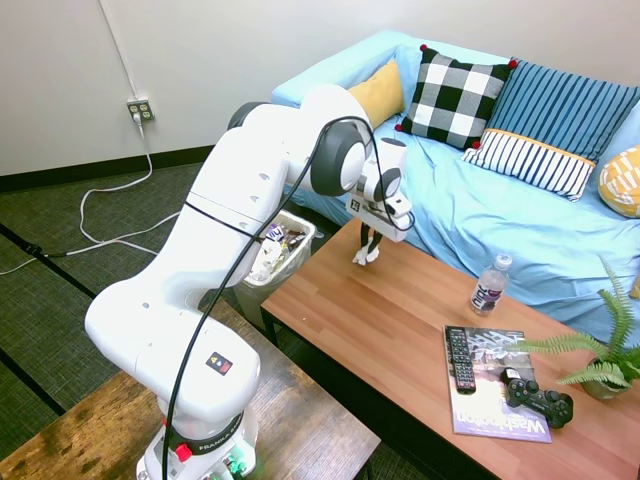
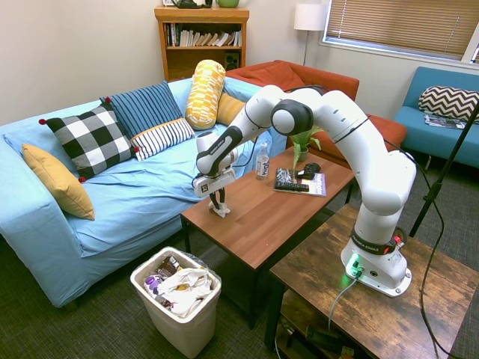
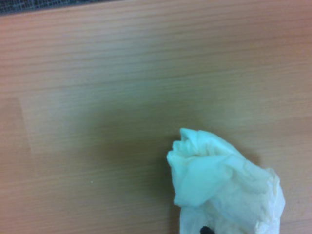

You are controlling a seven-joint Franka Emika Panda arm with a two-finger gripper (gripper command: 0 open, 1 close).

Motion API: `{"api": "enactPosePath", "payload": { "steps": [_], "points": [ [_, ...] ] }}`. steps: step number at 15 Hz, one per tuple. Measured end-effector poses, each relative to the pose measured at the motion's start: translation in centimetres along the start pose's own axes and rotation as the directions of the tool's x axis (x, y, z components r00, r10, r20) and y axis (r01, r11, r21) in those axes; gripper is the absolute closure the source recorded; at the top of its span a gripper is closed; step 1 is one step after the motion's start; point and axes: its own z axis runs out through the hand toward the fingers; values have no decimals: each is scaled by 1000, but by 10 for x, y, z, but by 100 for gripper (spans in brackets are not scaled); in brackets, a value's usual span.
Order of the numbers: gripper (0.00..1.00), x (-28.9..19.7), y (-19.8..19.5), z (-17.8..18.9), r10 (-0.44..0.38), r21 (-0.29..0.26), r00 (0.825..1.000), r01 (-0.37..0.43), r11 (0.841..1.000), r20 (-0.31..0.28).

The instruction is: Throw the tissue in the trash bin

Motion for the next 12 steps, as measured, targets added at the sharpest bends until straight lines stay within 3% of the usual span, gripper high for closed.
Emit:
{"api": "enactPosePath", "payload": {
  "steps": [3, 5, 8, 12],
  "points": [
    [100, 0, -4, -20, -16, 29, 1000, 16, 999, -7],
    [100, -25, -17, -62, -55, 73, 998, 57, 996, -20],
    [100, -109, -42, -115, -170, 85, 984, 174, 981, -53],
    [100, -247, -71, -118, -322, 47, 944, 325, 945, -69]
  ]
}}
